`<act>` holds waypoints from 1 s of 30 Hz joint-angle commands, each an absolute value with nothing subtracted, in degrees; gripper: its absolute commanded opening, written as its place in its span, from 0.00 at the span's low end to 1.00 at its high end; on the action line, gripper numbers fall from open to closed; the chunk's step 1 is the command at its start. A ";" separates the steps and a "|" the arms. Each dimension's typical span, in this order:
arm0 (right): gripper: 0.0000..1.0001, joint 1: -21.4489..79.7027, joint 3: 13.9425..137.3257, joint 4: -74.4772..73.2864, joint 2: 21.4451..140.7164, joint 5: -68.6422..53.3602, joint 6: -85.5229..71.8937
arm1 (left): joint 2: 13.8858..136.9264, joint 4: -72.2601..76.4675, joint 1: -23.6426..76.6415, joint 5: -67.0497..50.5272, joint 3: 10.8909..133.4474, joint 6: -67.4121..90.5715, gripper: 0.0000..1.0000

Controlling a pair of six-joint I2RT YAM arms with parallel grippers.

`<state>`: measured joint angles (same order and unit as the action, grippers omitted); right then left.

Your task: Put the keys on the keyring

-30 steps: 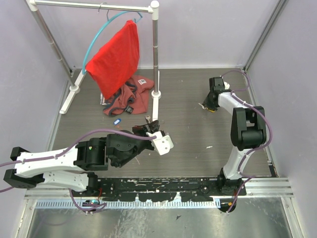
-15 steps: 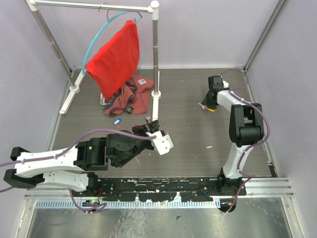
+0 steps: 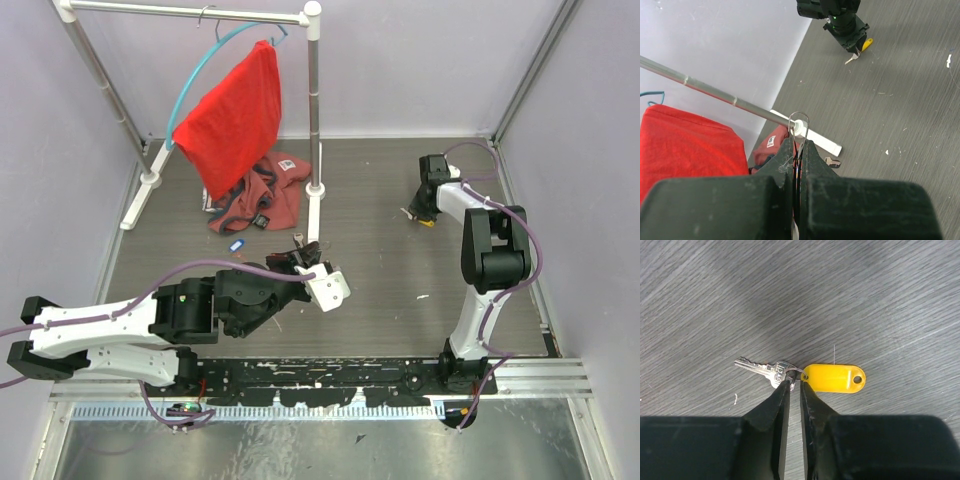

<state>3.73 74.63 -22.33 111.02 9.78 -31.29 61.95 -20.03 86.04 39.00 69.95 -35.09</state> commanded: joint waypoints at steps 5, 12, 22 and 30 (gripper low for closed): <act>0.06 3.50 76.87 -21.45 110.45 10.28 -30.48 | 60.38 -18.83 86.26 40.03 70.07 -34.96 0.00; 0.01 3.51 76.58 -21.68 105.33 8.11 -24.95 | 60.55 -18.14 86.31 41.01 70.22 -35.14 0.00; 0.01 3.07 73.38 -22.65 86.36 2.54 -18.16 | 60.16 -17.71 86.26 41.22 70.28 -34.17 0.00; 0.36 2.24 74.89 -27.79 90.25 7.56 -24.74 | 59.90 -18.63 86.29 40.47 70.38 -32.93 0.00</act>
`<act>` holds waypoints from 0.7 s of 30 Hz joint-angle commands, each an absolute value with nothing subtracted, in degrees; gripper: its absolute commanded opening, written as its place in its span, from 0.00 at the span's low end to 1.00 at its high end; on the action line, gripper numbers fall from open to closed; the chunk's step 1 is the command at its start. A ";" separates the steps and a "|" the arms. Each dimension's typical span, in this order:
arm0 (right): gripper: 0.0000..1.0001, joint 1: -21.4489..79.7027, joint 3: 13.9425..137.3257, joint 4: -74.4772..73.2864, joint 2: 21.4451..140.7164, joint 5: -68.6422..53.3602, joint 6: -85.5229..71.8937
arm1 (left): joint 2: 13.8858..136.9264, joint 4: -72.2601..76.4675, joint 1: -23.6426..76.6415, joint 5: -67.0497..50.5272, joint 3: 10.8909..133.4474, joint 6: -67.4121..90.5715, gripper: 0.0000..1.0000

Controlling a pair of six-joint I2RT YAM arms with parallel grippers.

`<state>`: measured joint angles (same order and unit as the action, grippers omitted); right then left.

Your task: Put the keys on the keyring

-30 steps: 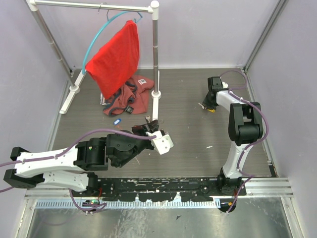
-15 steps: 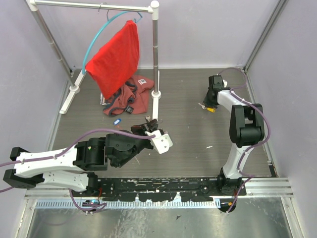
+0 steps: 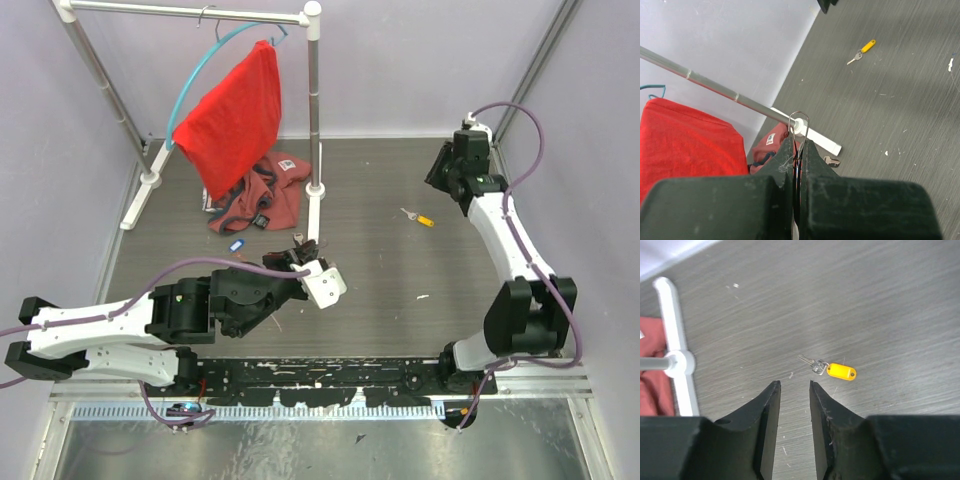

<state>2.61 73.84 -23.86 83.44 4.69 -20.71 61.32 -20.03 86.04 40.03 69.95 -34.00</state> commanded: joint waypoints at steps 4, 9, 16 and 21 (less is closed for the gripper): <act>0.36 1.93 77.41 -27.95 96.65 8.57 -29.07 | 59.41 -19.50 86.30 40.18 71.00 -32.27 0.00; 0.39 1.93 80.46 -27.80 103.11 8.81 -32.27 | 58.80 -20.28 86.31 40.49 70.92 -31.69 0.00; 0.39 1.93 83.20 -27.98 109.40 7.41 -32.48 | 58.64 -20.39 86.30 40.77 70.34 -31.29 0.00; 0.39 1.94 83.47 -28.08 111.19 6.85 -31.36 | 58.80 -20.31 86.28 40.78 70.23 -31.34 0.00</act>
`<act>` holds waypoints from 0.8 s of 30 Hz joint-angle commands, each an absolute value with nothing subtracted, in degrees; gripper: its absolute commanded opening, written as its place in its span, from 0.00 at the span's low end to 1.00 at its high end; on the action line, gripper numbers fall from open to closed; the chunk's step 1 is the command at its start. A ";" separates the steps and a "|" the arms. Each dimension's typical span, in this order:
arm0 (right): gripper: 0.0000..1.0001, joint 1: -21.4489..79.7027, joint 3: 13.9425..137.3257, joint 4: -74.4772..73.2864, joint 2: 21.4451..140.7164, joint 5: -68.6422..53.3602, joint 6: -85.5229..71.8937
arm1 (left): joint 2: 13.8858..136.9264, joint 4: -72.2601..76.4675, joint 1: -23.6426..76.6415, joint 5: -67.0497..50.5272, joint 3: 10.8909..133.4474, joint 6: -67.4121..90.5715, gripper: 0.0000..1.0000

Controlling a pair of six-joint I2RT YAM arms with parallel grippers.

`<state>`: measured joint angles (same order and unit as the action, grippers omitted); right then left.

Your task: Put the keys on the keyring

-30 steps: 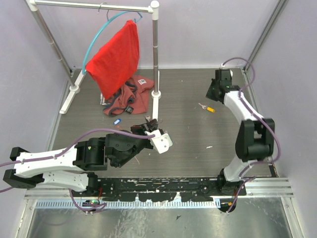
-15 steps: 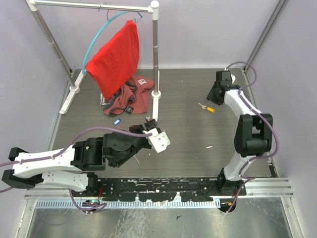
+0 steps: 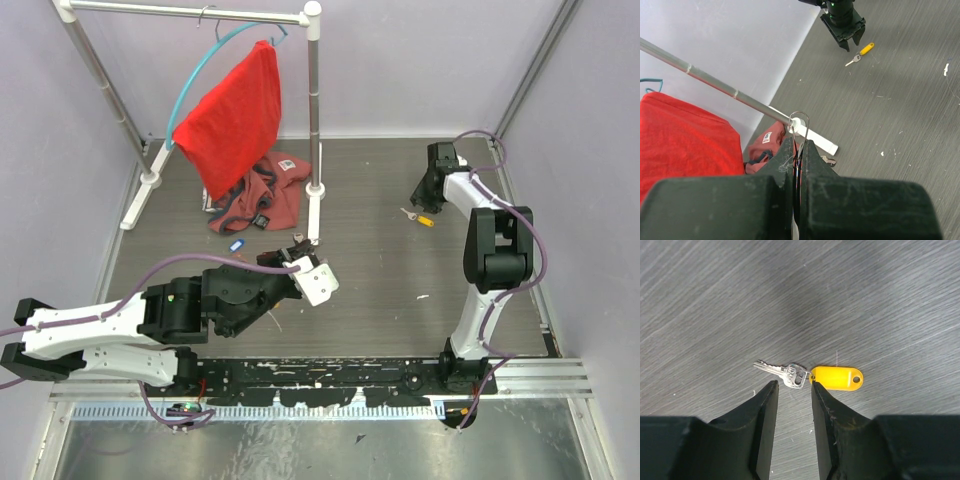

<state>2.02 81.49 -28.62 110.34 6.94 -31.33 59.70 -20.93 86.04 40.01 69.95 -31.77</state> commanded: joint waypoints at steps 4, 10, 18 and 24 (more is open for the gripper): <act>0.39 2.30 83.47 -28.17 111.90 7.57 -32.06 | 59.22 -20.13 86.25 40.66 70.21 -31.56 0.00; 0.39 3.31 84.58 -29.11 113.93 9.38 -32.30 | 59.68 -19.86 86.30 40.45 70.16 -31.86 0.00; 0.37 3.97 84.84 -29.14 115.28 10.84 -32.49 | 59.10 -20.30 86.31 40.69 70.10 -31.91 0.00; 0.32 4.30 85.25 -29.09 116.05 11.01 -32.17 | 58.93 -20.31 86.31 40.78 69.93 -31.96 0.00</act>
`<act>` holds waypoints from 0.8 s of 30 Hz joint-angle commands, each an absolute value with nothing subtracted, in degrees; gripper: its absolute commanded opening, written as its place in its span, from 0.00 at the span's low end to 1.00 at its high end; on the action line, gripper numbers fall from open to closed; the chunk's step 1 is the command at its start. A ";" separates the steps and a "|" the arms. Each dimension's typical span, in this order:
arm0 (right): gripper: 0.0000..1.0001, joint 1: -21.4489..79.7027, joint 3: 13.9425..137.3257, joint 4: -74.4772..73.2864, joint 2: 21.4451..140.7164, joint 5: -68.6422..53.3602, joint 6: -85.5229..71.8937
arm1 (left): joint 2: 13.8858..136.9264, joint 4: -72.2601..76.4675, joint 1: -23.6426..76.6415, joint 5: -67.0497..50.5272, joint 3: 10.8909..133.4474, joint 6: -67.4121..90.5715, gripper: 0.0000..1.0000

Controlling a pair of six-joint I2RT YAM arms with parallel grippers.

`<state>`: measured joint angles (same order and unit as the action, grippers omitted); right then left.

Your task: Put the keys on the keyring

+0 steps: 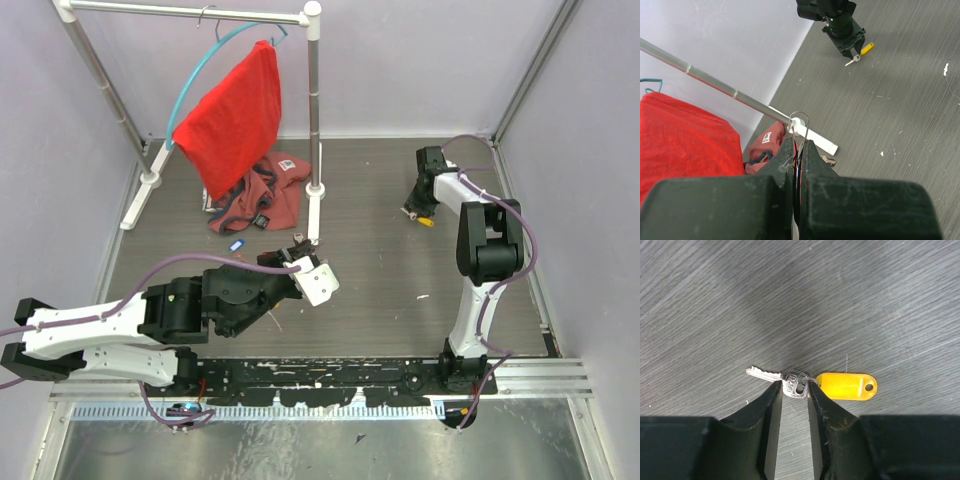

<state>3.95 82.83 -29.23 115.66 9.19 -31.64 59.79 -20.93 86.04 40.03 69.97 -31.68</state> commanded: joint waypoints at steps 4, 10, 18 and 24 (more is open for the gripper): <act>0.30 4.32 85.34 -29.33 116.18 11.00 -31.87 | 58.79 -20.31 86.31 40.72 69.82 -32.01 0.00; 0.28 4.39 85.43 -29.94 116.61 11.10 -31.35 | 58.50 -20.39 86.30 40.76 69.74 -32.08 0.00; 0.20 4.37 85.17 -30.06 116.40 11.63 -31.04 | 58.12 -20.39 86.31 40.87 69.56 -32.17 0.00; 0.02 4.61 84.82 -30.06 114.98 13.74 -30.38 | 58.06 -20.25 86.29 40.83 69.52 -32.33 0.00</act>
<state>4.08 83.15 -29.89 116.68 10.07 -31.07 59.29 -20.93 86.04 40.03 69.95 -31.86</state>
